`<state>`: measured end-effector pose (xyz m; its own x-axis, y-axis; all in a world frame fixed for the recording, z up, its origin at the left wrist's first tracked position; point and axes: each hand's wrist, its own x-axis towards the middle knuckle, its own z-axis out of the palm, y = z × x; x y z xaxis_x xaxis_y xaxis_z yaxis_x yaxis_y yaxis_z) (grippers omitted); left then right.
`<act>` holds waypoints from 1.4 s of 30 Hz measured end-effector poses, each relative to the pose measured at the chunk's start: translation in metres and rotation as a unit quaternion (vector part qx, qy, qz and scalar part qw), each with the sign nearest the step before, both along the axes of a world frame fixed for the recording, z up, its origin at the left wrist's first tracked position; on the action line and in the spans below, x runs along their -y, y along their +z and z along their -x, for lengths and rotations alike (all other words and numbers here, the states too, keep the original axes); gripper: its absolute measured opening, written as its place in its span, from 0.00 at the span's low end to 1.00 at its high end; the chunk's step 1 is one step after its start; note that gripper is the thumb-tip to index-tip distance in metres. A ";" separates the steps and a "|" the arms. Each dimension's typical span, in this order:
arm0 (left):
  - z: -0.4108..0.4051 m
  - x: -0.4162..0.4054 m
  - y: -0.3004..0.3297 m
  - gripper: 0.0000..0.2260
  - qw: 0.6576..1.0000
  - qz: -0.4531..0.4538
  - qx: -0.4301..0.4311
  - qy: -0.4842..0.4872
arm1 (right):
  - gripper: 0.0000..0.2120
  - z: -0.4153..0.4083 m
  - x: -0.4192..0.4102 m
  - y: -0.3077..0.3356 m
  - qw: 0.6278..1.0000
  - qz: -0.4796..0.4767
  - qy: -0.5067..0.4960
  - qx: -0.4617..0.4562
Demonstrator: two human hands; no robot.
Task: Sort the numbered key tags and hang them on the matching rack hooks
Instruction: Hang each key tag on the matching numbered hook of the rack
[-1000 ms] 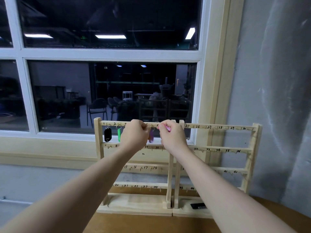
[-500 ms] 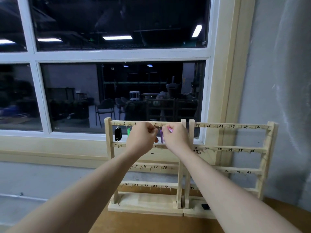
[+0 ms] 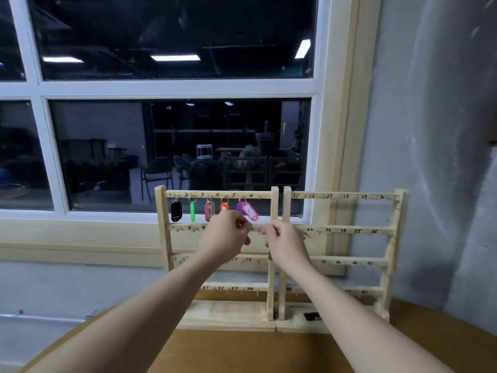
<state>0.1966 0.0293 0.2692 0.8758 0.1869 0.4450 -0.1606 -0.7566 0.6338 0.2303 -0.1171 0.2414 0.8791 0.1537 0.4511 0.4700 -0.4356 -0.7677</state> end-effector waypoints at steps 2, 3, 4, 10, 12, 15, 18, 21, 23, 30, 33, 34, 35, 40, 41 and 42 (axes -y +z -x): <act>0.005 0.011 -0.006 0.07 1.000 -0.002 -0.019 -0.016 | 0.13 0.014 0.019 -0.014 1.000 0.026 -0.001 0.006; 0.007 0.016 -0.010 0.07 0.999 -0.006 -0.029 -0.024 | 0.13 0.020 0.030 -0.022 0.999 0.039 -0.003 0.008; 0.010 0.023 -0.014 0.07 0.999 -0.011 -0.039 -0.031 | 0.13 0.026 0.041 -0.030 0.999 0.045 -0.007 0.006; 0.021 0.066 -0.046 0.10 0.993 -0.020 -0.100 -0.067 | 0.15 0.046 0.123 -0.074 0.996 -0.011 -0.064 -0.054; 0.021 0.084 -0.062 0.12 0.989 -0.027 -0.119 -0.079 | 0.15 0.051 0.155 -0.089 0.993 -0.021 -0.094 -0.069; 0.017 0.112 -0.087 0.14 0.979 -0.051 -0.164 -0.109 | 0.15 0.059 0.206 -0.105 0.986 -0.025 -0.143 -0.084; 0.013 0.138 -0.108 0.14 0.967 -0.076 -0.200 -0.141 | 0.16 0.067 0.251 -0.119 0.974 -0.017 -0.200 -0.104; 0.010 0.164 -0.130 0.11 0.956 -0.081 -0.226 -0.170 | 0.16 0.070 0.287 -0.141 0.960 0.038 -0.243 -0.132; 0.006 0.182 -0.144 0.09 0.947 -0.096 -0.241 -0.188 | 0.17 0.072 0.303 -0.158 0.951 0.074 -0.254 -0.162; -0.007 0.242 -0.196 0.07 0.927 -0.087 -0.272 -0.241 | 0.13 0.087 0.310 -0.182 0.935 0.185 -0.230 -0.197; -0.011 0.255 -0.219 0.09 0.923 -0.086 -0.282 -0.247 | 0.11 0.085 0.300 -0.187 0.932 0.204 -0.211 -0.214; -0.013 0.257 -0.226 0.10 0.925 -0.077 -0.283 -0.243 | 0.11 0.083 0.297 -0.188 0.932 0.210 -0.204 -0.216; -0.015 0.258 -0.231 0.11 0.927 -0.064 -0.283 -0.239 | 0.10 0.081 0.294 -0.190 0.930 0.218 -0.199 -0.218; -0.028 0.264 -0.238 0.10 0.927 0.004 -0.295 -0.230 | 0.18 0.068 0.282 -0.198 0.913 0.274 -0.206 -0.220; -0.030 0.266 -0.239 0.09 0.927 0.008 -0.299 -0.225 | 0.20 0.065 0.280 -0.200 0.907 0.289 -0.214 -0.217; -0.032 0.268 -0.240 0.08 0.927 0.009 -0.302 -0.220 | 0.22 0.063 0.277 -0.202 0.902 0.301 -0.221 -0.216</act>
